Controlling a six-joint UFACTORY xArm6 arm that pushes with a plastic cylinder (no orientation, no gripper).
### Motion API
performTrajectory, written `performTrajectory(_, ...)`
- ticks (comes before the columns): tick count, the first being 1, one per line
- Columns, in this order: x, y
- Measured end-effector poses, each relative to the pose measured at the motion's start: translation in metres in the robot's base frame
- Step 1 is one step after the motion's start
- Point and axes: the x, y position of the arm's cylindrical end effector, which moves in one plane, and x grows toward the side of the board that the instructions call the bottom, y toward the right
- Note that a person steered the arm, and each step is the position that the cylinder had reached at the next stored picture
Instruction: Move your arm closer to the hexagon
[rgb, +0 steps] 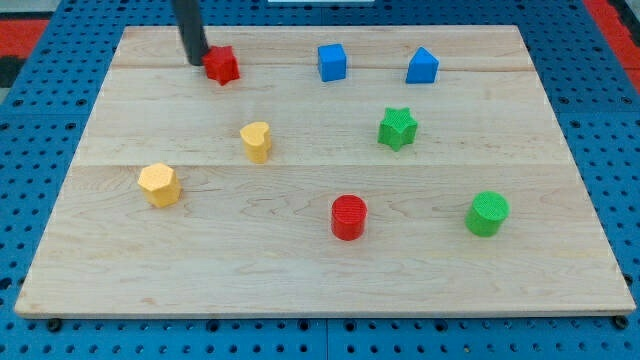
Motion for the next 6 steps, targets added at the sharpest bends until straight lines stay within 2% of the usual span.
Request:
performTrajectory(1, 0.001, 0.024)
performTrajectory(2, 0.009, -0.028)
performTrajectory(3, 0.065, -0.027)
performTrajectory(4, 0.134, -0.001)
performTrajectory(5, 0.187, 0.006)
performTrajectory(6, 0.219, 0.050)
